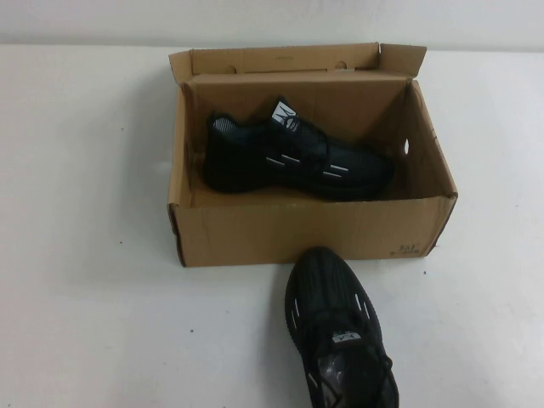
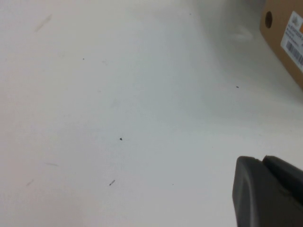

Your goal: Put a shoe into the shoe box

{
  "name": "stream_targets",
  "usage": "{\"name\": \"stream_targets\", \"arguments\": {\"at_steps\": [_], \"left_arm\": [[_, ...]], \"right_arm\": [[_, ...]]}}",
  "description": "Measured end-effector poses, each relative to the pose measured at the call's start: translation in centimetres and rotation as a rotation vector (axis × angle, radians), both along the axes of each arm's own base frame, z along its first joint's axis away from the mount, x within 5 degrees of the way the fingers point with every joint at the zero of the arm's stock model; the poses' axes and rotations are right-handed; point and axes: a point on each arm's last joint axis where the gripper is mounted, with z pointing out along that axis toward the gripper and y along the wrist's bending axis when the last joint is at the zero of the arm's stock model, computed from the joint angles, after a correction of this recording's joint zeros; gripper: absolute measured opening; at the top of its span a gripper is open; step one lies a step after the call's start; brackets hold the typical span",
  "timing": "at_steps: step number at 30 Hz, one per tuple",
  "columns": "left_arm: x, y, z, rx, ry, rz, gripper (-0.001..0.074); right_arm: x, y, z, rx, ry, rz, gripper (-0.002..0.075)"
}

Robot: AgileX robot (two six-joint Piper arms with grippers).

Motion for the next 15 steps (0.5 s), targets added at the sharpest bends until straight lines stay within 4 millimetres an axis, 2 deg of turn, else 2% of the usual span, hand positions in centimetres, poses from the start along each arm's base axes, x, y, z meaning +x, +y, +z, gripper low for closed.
{"name": "stream_targets", "arguments": {"at_steps": [6,15], "left_arm": [[0.3,-0.1,1.0,-0.012,-0.118,-0.004,-0.0002],[0.0,-0.2,5.6,-0.117,-0.614,-0.019,-0.0003]], "right_arm": [[0.3,0.0,1.5,0.016,-0.162,-0.004,-0.0016],[-0.6,-0.2,6.2,0.07,-0.696,-0.016,-0.0016]]}}
